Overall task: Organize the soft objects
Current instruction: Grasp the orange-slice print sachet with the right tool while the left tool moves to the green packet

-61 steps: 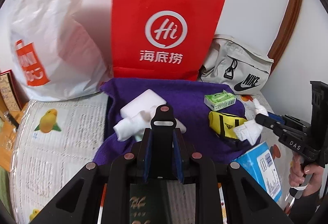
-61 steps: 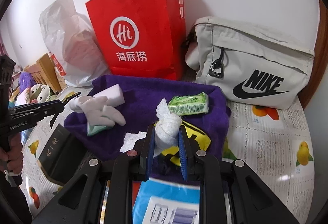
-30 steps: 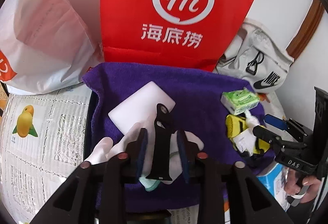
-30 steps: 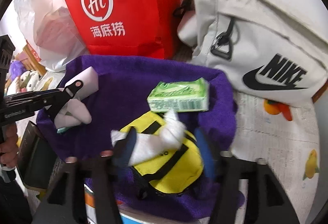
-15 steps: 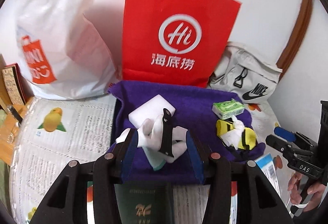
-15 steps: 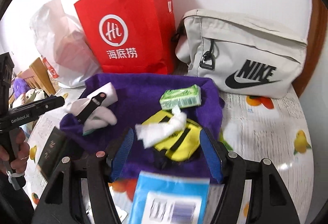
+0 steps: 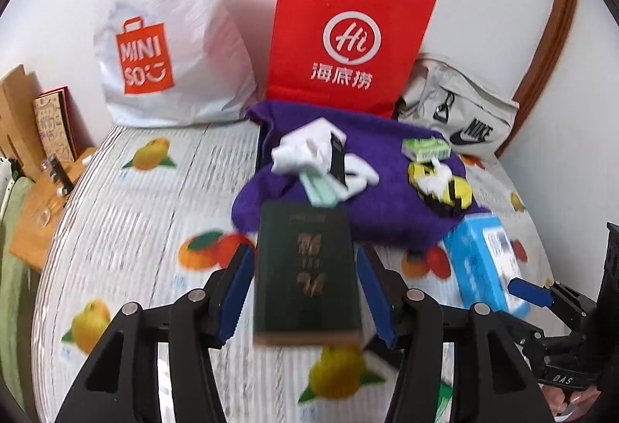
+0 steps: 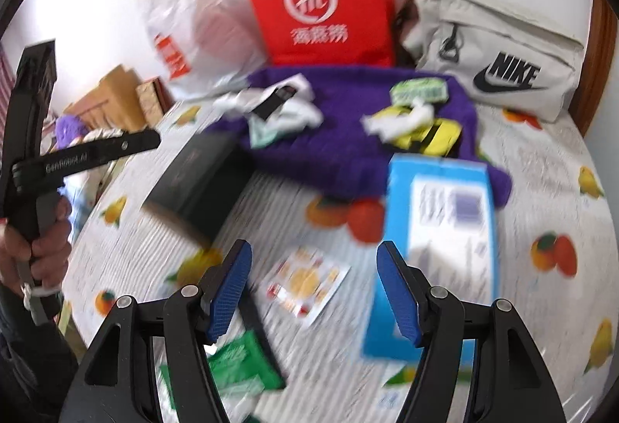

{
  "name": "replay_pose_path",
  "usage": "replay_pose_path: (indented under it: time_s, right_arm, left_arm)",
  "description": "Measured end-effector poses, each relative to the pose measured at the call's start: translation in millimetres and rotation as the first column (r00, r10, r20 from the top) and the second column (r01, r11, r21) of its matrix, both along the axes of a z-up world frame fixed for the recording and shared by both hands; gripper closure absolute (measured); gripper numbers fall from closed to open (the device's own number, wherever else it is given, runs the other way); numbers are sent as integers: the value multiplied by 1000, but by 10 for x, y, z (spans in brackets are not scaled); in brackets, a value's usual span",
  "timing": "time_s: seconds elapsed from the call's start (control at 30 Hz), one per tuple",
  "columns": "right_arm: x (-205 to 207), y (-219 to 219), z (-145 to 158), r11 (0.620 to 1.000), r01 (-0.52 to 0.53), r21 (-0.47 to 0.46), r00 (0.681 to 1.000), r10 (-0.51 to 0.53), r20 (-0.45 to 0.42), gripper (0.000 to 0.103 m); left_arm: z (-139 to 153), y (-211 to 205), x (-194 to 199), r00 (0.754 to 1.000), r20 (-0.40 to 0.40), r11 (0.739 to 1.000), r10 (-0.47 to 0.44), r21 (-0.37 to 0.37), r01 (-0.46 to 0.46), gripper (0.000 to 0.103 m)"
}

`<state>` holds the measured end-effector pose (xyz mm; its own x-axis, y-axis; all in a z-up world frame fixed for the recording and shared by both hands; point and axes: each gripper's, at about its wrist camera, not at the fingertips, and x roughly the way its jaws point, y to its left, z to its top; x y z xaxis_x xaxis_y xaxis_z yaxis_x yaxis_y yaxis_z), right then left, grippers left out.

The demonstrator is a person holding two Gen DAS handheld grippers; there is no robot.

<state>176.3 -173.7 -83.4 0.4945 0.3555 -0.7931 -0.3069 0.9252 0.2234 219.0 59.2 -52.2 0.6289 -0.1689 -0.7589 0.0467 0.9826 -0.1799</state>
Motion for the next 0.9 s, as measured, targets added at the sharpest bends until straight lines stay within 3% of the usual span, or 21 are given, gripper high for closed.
replay_pose_path:
  time_s: [0.23, 0.37, 0.53, 0.67, 0.8, 0.9]
  right_arm:
    - [-247, 176, -142, 1000, 25, 16, 999, -24, -30, 36]
    - [-291, 358, -195, 994, 101, -45, 995, -101, 13, 36]
    - [-208, 603, -345, 981, 174, -90, 985, -173, 17, 36]
    - [-60, 673, -494, 969, 221, -112, 975, -224, -13, 36]
    - [48, 679, -601, 940, 302, -158, 952, -307, -6, 36]
    - [113, 640, -698, 933, 333, -136, 938, -343, -57, 36]
  left_arm:
    - [-131, 129, -363, 1000, -8, 1000, 18, 2, -18, 48]
    - [-225, 180, -482, 1000, -7, 999, 19, 27, -18, 48]
    - [-318, 314, -533, 1000, -8, 1000, 9, 23, -9, 48]
    - [-358, 471, -554, 1000, 11, 998, 20, 66, -21, 48]
    - [-419, 635, -529, 1000, 7, 999, 29, 38, -30, 47]
    - [-473, 686, -504, 1000, -2, 1000, 16, 17, -16, 47]
